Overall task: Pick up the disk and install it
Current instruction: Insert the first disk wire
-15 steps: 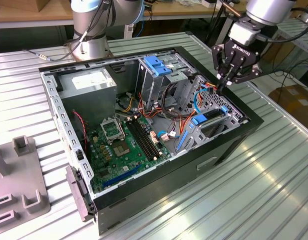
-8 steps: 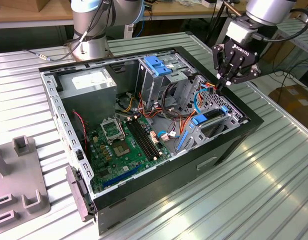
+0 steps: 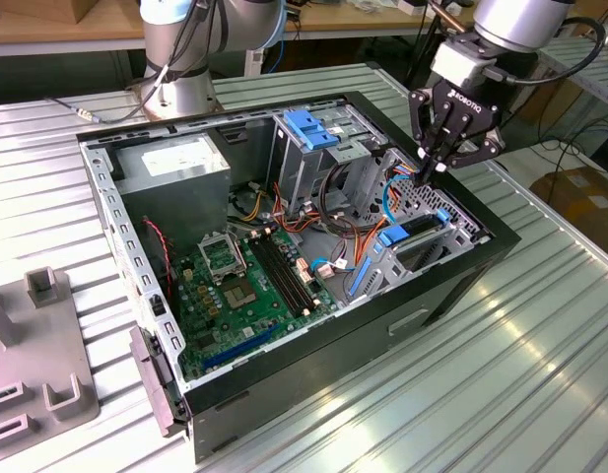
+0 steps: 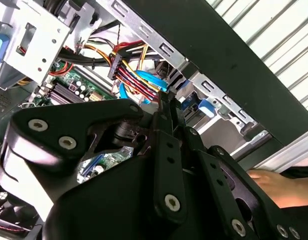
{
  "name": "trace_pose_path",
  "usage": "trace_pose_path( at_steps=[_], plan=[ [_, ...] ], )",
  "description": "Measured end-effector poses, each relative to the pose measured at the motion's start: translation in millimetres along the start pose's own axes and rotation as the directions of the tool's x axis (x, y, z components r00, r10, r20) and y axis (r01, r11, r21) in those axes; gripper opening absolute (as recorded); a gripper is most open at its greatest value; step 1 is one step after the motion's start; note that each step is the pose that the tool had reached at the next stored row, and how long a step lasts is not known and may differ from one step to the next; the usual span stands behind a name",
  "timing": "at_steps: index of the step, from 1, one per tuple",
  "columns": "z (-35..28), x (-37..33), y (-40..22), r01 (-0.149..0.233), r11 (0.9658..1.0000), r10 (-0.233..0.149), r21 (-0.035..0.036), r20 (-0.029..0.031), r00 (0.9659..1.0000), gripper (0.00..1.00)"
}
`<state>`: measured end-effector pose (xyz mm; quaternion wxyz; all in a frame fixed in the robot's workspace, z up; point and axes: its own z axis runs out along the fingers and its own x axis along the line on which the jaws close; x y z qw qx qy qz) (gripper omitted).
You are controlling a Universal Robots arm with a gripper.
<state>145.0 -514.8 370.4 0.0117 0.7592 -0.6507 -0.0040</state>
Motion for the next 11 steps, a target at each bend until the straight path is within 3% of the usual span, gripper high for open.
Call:
trace_pose_path(
  at_steps=[5, 11],
  plan=[
    [0.4, 0.0, 0.3, -0.039, 0.9992, 0.039, -0.0004, 0.0008, 0.9992, 0.16],
    [0.6, 3.5, 0.9, -0.045, 0.9990, 0.045, -0.0005, 0.0009, 0.9990, 0.16]
  ],
)
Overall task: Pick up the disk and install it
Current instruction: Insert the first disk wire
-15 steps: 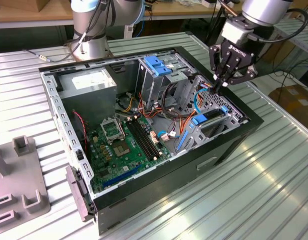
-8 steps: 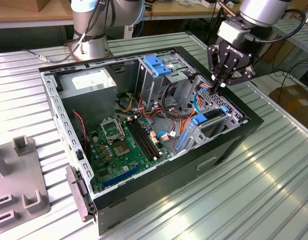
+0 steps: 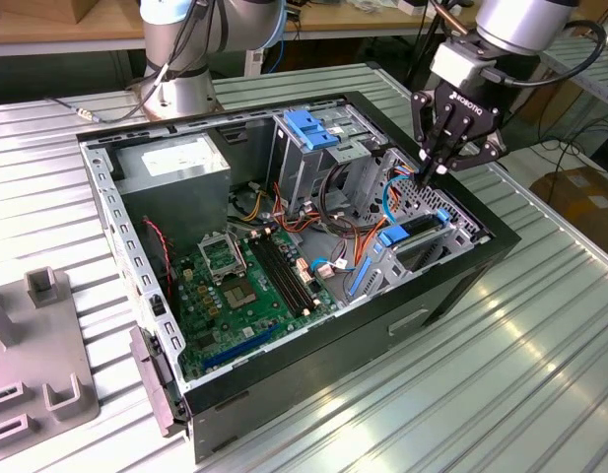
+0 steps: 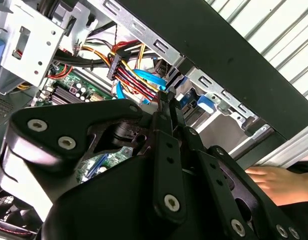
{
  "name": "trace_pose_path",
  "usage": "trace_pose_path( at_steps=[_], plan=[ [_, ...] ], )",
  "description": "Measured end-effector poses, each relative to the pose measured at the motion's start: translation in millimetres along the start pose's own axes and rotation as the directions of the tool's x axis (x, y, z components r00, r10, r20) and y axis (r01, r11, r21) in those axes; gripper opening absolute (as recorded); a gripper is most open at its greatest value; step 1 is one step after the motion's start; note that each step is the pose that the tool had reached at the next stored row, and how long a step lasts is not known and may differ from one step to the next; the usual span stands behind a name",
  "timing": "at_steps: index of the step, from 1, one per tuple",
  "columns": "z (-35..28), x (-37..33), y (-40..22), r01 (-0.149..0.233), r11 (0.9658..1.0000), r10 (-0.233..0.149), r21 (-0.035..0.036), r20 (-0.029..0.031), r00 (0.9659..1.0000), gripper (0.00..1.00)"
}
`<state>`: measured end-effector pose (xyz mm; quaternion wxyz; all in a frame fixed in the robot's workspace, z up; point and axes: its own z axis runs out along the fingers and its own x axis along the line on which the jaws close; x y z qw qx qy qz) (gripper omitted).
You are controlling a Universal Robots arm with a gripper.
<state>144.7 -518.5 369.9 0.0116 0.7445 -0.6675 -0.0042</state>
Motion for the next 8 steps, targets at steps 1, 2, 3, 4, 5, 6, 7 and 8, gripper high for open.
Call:
trace_pose_path(
  at_steps=[1, 2, 3, 4, 5, 6, 7, 8],
  plan=[
    [0.0, 0.0, 0.0, 0.000, 1.0000, 0.000, 0.0000, 0.0000, 1.0000, 0.16],
    [0.0, 0.1, 0.0, 0.000, 1.0000, 0.000, 0.0000, 0.0000, 1.0000, 0.16],
    [0.0, 0.1, 0.0, 0.000, 1.0000, 0.000, 0.0000, 0.0000, 1.0000, 0.16],
    [0.0, 0.1, 0.0, 0.000, 1.0000, 0.000, 0.0000, 0.0000, 1.0000, 0.16],
    [0.0, 0.2, 0.0, 0.000, 1.0000, 0.000, 0.0000, 0.0000, 1.0000, 0.16],
    [0.0, 0.2, 0.0, 0.000, 1.0000, 0.000, 0.0000, 0.0000, 1.0000, 0.16],
    [0.0, 0.3, 0.0, 0.000, 1.0000, 0.000, 0.0000, 0.0000, 1.0000, 0.16],
    [0.0, 0.5, 0.0, 0.000, 1.0000, 0.000, 0.0000, 0.0000, 1.0000, 0.16]
  ],
)
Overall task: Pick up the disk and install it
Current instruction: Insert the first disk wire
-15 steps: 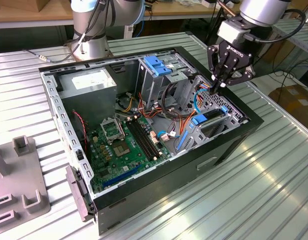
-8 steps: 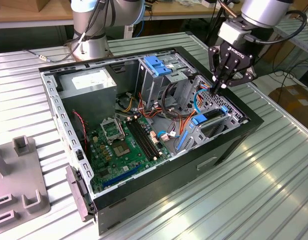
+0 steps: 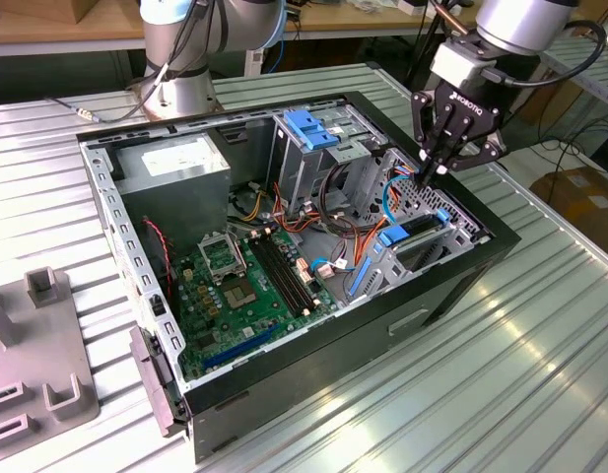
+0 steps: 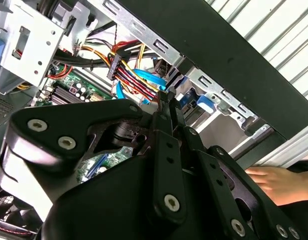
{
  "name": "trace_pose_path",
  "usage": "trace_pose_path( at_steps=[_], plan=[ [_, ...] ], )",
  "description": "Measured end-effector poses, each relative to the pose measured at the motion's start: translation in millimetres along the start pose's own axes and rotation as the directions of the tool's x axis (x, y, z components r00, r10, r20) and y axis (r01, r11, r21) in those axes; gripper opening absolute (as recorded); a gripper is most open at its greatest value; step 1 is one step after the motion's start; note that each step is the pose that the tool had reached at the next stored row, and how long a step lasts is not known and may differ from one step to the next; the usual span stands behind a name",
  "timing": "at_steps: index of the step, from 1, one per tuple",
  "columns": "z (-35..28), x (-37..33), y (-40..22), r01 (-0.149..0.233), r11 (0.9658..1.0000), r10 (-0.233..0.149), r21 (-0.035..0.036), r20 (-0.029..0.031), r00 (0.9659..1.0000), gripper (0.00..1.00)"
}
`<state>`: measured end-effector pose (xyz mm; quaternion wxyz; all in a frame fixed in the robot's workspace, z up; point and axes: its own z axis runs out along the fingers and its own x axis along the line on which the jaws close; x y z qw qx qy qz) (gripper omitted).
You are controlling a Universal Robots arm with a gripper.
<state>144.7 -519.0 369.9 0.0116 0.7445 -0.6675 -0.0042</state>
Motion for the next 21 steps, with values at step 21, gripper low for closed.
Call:
trace_pose_path(
  at_steps=[21],
  plan=[
    [4.8, 23.8, 2.6, -0.083, 0.9966, 0.083, -0.0009, 0.0022, 0.9966, 0.16]
  ],
)
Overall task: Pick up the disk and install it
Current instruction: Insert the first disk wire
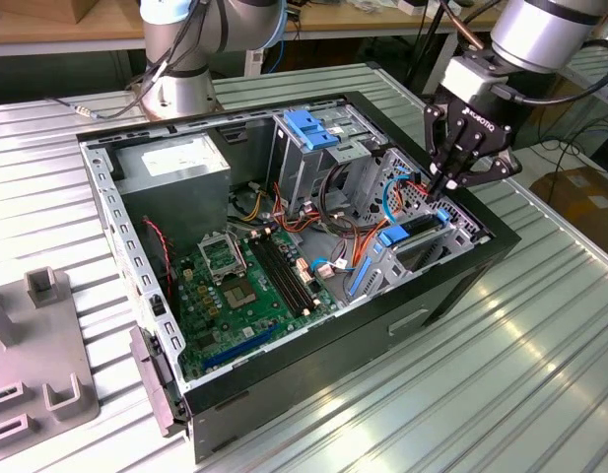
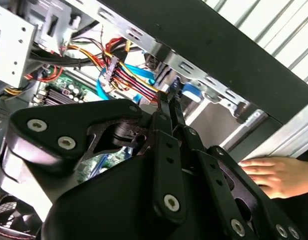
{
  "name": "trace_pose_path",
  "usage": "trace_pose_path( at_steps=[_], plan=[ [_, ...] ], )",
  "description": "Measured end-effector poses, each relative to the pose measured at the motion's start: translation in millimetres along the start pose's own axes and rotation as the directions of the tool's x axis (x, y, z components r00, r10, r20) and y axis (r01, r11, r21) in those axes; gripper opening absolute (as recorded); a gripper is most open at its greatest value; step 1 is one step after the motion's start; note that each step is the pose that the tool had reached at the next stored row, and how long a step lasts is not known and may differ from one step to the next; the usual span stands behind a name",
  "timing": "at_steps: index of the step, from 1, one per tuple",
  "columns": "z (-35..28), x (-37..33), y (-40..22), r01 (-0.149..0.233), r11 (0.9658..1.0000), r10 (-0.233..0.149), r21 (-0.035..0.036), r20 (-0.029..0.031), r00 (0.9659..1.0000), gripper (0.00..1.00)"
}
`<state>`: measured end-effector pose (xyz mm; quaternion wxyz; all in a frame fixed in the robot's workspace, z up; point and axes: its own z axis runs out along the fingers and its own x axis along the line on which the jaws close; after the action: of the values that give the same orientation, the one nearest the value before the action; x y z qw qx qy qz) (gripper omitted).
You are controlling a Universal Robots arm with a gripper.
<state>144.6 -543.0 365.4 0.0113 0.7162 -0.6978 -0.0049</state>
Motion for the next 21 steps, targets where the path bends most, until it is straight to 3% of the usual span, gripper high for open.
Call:
trace_pose_path(
  at_steps=[1, 3, 4, 16, 21],
  plan=[
    [0.3, 1.8, 0.3, 0.000, 1.0000, 0.000, 0.0001, 0.0046, 1.0000, 0.16],
    [0.7, 3.5, 1.2, 0.000, 1.0000, 0.000, 0.0006, 0.0208, 0.9998, 0.16],
    [1.0, 4.2, 1.6, 0.000, 1.0000, 0.000, 0.0006, 0.0223, 0.9998, 0.16],
    [6.5, 6.3, 9.9, -0.026, 0.9997, 0.026, 0.0004, 0.0230, 0.9994, 0.16],
    [8.8, 13.0, 11.8, -0.027, 0.9996, 0.027, 0.0004, 0.0229, 0.9994, 0.16]
  ],
)
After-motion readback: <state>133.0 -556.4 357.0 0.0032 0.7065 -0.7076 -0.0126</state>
